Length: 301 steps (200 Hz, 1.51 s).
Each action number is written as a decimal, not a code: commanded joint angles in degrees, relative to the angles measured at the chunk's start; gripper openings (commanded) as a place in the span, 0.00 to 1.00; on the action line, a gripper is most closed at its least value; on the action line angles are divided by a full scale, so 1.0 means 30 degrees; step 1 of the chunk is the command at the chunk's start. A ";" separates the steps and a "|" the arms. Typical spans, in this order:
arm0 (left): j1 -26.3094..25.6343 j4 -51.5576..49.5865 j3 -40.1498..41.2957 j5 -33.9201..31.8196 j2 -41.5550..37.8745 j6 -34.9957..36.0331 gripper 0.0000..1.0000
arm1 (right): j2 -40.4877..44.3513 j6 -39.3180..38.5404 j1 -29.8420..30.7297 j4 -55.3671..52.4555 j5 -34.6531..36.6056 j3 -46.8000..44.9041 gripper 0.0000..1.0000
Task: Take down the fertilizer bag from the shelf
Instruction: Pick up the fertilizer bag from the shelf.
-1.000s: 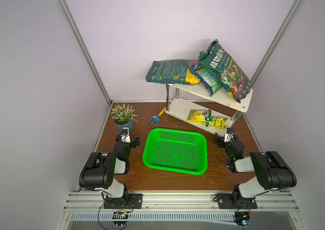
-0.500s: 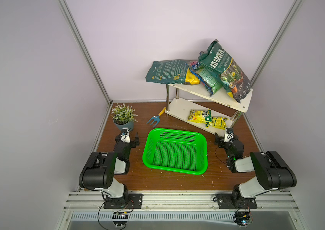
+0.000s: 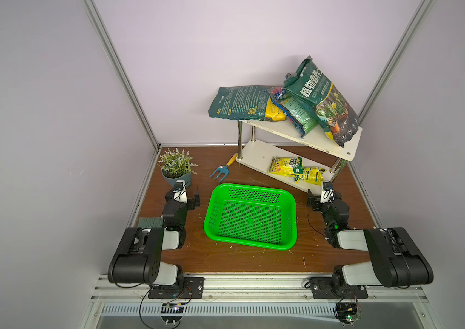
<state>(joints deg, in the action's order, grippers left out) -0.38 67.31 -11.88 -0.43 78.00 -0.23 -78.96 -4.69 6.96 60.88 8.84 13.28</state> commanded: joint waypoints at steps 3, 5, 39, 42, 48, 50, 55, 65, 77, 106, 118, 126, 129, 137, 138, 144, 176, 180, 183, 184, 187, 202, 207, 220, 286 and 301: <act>-0.0294 -0.0998 0.0665 -0.2163 -0.2545 -0.0496 1.00 | 0.1631 -0.2667 0.2530 0.0880 0.1583 0.0071 0.99; -0.0293 -0.0993 0.0770 -0.2375 -0.2770 -0.0616 1.00 | 0.1756 -0.2944 0.2833 0.1105 0.1818 -0.0043 0.99; -0.0262 -0.0932 0.1741 -0.4928 -0.5164 -0.2651 1.00 | 0.5886 -0.4111 0.6778 -0.0074 0.2311 -0.0154 0.99; -0.0254 -0.0951 0.1760 -0.5249 -0.5271 -0.2989 1.00 | 0.6337 -0.3925 0.6991 -0.0544 0.2127 -0.0036 0.99; -0.0253 -0.0945 0.1758 -0.5765 -0.5423 -0.3458 1.00 | 0.7140 -0.3570 0.7420 -0.1356 0.1778 0.0195 0.99; -0.0253 -0.0950 0.1754 -0.5920 -0.5474 -0.3554 1.00 | 0.7433 -0.3427 0.7585 -0.1688 0.1618 0.0267 0.99; -0.0239 -0.0976 0.1750 -0.6140 -0.5540 -0.3695 1.00 | 0.8016 -0.3110 0.7874 -0.2322 0.1200 0.0504 0.99; -0.0230 -0.0974 0.1788 -0.6502 -0.5604 -0.3955 1.00 | 0.8983 -0.2813 0.8506 -0.3739 0.0209 0.1105 0.98; -0.0227 -0.0978 0.1792 -0.6913 -0.5639 -0.4051 1.00 | 0.9756 -0.2897 0.9344 -0.4873 0.0153 0.1687 0.98; 0.0073 -0.0968 0.1849 -0.7525 -0.5730 -0.4740 1.00 | 1.0674 -0.3457 1.0787 -0.6121 0.1248 0.2351 0.98; 0.0417 -0.0985 0.1746 -0.7570 -0.5494 -0.5359 1.00 | 1.0696 -0.3410 1.1383 -0.7145 0.0830 0.3092 0.98; 0.0604 -0.0987 0.1677 -0.7499 -0.5256 -0.5644 1.00 | 1.0547 -0.3490 1.1960 -0.8209 0.0865 0.3885 0.98; 0.0623 -0.0990 0.1653 -0.7518 -0.5183 -0.5626 1.00 | 1.0468 -0.3573 1.2234 -0.8596 0.0983 0.4223 0.98; 0.0626 -0.1005 0.1645 -0.7434 -0.5089 -0.5471 1.00 | 1.0191 -0.3947 1.3111 -0.9607 0.1519 0.5156 0.98; 0.0626 -0.0998 0.1660 -0.7411 -0.5085 -0.5451 1.00 | 1.0155 -0.4005 1.3232 -0.9736 0.1615 0.5272 0.98; 0.0626 -0.1016 0.1660 -0.7402 -0.5097 -0.5404 1.00 | 0.9903 -0.4426 1.3999 -1.0429 0.2177 0.6011 0.98; 0.0626 -0.0996 0.1714 -0.7233 -0.5188 -0.5392 1.00 | 0.8696 -0.6676 1.8345 -1.3174 0.6379 0.9782 0.99; 0.0626 -0.1020 0.1684 -0.7215 -0.5128 -0.5374 1.00 | 0.8588 -0.6831 1.8622 -1.3294 0.6700 1.0230 0.99; 0.0626 -0.1046 0.1672 -0.7212 -0.5065 -0.5373 1.00 | 0.8506 -0.6910 1.8762 -1.3366 0.6879 1.0538 0.99; 0.0626 -0.1033 0.1659 -0.7212 -0.5044 -0.5373 1.00 | 0.8477 -0.6921 1.8782 -1.3388 0.6903 1.0659 0.99; 0.0626 -0.1047 0.1618 -0.7200 -0.4992 -0.5395 1.00 | 0.8404 -0.6957 1.8862 -1.3421 0.6971 1.0973 0.99; 0.0626 -0.1135 0.1449 -0.7049 -0.4768 -0.5402 1.00 | 0.7841 -0.7134 1.8929 -1.3945 0.7159 1.2957 0.99; 0.0626 -0.1235 0.1413 -0.6966 -0.4777 -0.5388 1.00 | 0.7556 -0.7339 1.8924 -1.4136 0.7498 1.3671 0.99; 0.0626 -0.1520 0.1287 -0.7075 -0.4827 -0.5290 1.00 | 0.6609 -0.8045 1.8924 -1.4680 0.8654 1.5660 0.99; 0.0596 -0.1665 0.1081 -0.6771 -0.4786 -0.5312 1.00 | 0.2435 -1.1866 1.6410 -1.3277 1.1773 2.2167 0.98; 0.0596 -0.1679 0.0957 -0.6619 -0.4645 -0.5345 1.00 | 0.1956 -1.1835 1.5369 -1.3199 1.1599 2.2998 0.97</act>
<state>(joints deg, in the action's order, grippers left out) 0.86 62.59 -7.07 -21.28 63.55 -16.08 -71.90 -37.78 57.32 18.59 40.45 77.32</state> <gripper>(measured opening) 0.998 0.975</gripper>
